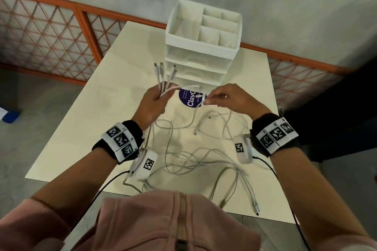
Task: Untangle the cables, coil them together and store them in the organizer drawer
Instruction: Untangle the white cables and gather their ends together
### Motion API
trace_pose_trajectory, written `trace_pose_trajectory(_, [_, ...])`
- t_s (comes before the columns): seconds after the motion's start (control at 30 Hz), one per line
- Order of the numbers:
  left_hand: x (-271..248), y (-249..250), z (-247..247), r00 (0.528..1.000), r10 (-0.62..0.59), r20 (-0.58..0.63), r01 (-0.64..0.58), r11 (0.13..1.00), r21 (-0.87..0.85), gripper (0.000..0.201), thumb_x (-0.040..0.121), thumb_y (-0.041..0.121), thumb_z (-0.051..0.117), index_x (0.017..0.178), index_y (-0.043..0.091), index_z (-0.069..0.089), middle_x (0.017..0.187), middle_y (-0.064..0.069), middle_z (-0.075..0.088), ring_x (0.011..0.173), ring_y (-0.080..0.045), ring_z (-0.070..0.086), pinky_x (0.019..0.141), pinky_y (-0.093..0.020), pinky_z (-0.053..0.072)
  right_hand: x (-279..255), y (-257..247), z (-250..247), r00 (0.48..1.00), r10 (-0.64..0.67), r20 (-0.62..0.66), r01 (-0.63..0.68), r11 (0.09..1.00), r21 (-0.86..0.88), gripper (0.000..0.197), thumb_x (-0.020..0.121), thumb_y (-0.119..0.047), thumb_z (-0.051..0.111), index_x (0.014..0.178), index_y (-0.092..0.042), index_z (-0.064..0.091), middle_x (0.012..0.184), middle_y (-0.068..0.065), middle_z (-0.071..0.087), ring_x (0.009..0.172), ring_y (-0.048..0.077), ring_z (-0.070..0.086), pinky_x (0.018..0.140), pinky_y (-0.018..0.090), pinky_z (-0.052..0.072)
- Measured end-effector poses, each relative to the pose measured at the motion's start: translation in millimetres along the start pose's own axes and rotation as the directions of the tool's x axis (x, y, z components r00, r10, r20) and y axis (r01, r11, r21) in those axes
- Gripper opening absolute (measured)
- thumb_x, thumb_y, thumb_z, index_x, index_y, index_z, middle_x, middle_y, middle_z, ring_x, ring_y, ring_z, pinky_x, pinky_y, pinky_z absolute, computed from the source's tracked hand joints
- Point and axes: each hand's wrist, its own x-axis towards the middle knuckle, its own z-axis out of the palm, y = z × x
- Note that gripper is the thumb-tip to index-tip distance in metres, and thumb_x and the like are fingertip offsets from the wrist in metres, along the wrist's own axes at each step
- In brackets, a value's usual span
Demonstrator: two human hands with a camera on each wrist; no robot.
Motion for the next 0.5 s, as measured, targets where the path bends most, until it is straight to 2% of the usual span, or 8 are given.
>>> trace_pose_trajectory(0.07, [-3, 8, 12, 0.997, -0.002, 0.080, 0.002, 1.000, 0.011, 0.015, 0.094, 0.017, 0.055, 0.104, 0.019, 0.066, 0.040, 0.014, 0.038, 0.038, -0.003, 0.026, 0.039, -0.015, 0.024, 5, -21, 2, 0.998, -0.069, 0.006, 0.069, 0.997, -0.040, 0.018, 0.085, -0.024, 0.068, 0.094, -0.010, 0.075, 0.077, 0.011, 0.067, 0.055, -0.001, 0.047, 0.056, 0.012, 0.033])
trace_pose_trajectory(0.13, [-6, 16, 20, 0.991, -0.002, 0.134, -0.003, 0.999, 0.035, 0.012, 0.093, 0.008, 0.056, 0.099, 0.014, 0.064, 0.036, 0.017, 0.044, 0.032, 0.000, 0.034, 0.039, -0.008, 0.027, 8, -31, 4, 0.997, -0.082, 0.005, 0.082, 0.997, -0.014, 0.017, 0.084, -0.028, 0.069, 0.088, -0.013, 0.075, 0.071, 0.016, 0.061, 0.054, 0.003, 0.042, 0.054, 0.016, 0.031])
trace_pose_trajectory(0.2, [-8, 22, 21, 0.989, -0.011, 0.145, 0.000, 0.997, 0.075, 0.016, 0.093, 0.002, 0.054, 0.096, 0.015, 0.061, 0.037, 0.021, 0.050, 0.034, 0.008, 0.043, 0.042, -0.003, 0.030, 8, -28, 7, 0.998, -0.046, 0.038, 0.043, 0.996, 0.075, 0.016, 0.083, -0.029, 0.070, 0.085, -0.014, 0.074, 0.068, 0.014, 0.057, 0.054, 0.006, 0.041, 0.054, 0.019, 0.033])
trace_pose_trajectory(0.27, [-6, 20, 16, 0.989, -0.053, 0.136, 0.042, 0.996, 0.084, 0.017, 0.093, 0.006, 0.054, 0.082, 0.016, 0.062, 0.047, 0.015, 0.052, 0.035, 0.005, 0.040, 0.044, -0.010, 0.031, 3, -15, 10, 0.999, 0.003, 0.044, -0.010, 0.988, 0.151, 0.014, 0.083, -0.028, 0.070, 0.082, -0.015, 0.073, 0.063, 0.004, 0.055, 0.052, 0.006, 0.039, 0.052, 0.020, 0.034])
trace_pose_trajectory(0.33, [-4, 14, 10, 0.984, -0.094, 0.152, 0.078, 0.991, 0.105, 0.019, 0.094, 0.015, 0.053, 0.079, 0.023, 0.061, 0.062, 0.001, 0.047, 0.036, -0.001, 0.033, 0.044, -0.017, 0.028, -2, -3, 12, 0.999, 0.037, 0.025, -0.042, 0.978, 0.205, 0.009, 0.084, -0.026, 0.069, 0.078, -0.020, 0.072, 0.059, -0.007, 0.054, 0.051, 0.006, 0.036, 0.051, 0.020, 0.031])
trace_pose_trajectory(0.37, [-4, 14, 10, 0.981, -0.091, 0.172, 0.072, 0.991, 0.114, 0.017, 0.095, 0.016, 0.053, 0.082, 0.023, 0.061, 0.063, 0.003, 0.045, 0.037, 0.000, 0.034, 0.044, -0.014, 0.029, -5, 0, 13, 0.999, 0.049, 0.024, -0.053, 0.972, 0.231, 0.009, 0.085, -0.025, 0.068, 0.078, -0.021, 0.071, 0.060, -0.006, 0.054, 0.052, 0.006, 0.036, 0.052, 0.020, 0.031])
trace_pose_trajectory(0.43, [-7, 17, 15, 0.975, -0.059, 0.212, 0.037, 0.993, 0.108, 0.009, 0.095, 0.013, 0.053, 0.097, 0.015, 0.061, 0.053, 0.014, 0.047, 0.038, 0.005, 0.044, 0.042, -0.005, 0.031, -5, -1, 16, 0.999, 0.031, 0.039, -0.039, 0.966, 0.254, 0.009, 0.087, -0.022, 0.066, 0.080, -0.017, 0.071, 0.061, -0.001, 0.054, 0.052, 0.007, 0.038, 0.052, 0.020, 0.033])
trace_pose_trajectory(0.5, [-9, 22, 24, 0.964, -0.057, 0.261, 0.019, 0.989, 0.145, 0.016, 0.094, 0.009, 0.053, 0.108, 0.008, 0.062, 0.044, 0.018, 0.049, 0.040, 0.012, 0.047, 0.043, -0.002, 0.033, -1, -9, 19, 0.999, -0.014, 0.044, 0.003, 0.970, 0.242, 0.016, 0.092, -0.020, 0.060, 0.084, -0.010, 0.068, 0.057, -0.004, 0.053, 0.048, 0.007, 0.042, 0.051, 0.018, 0.037])
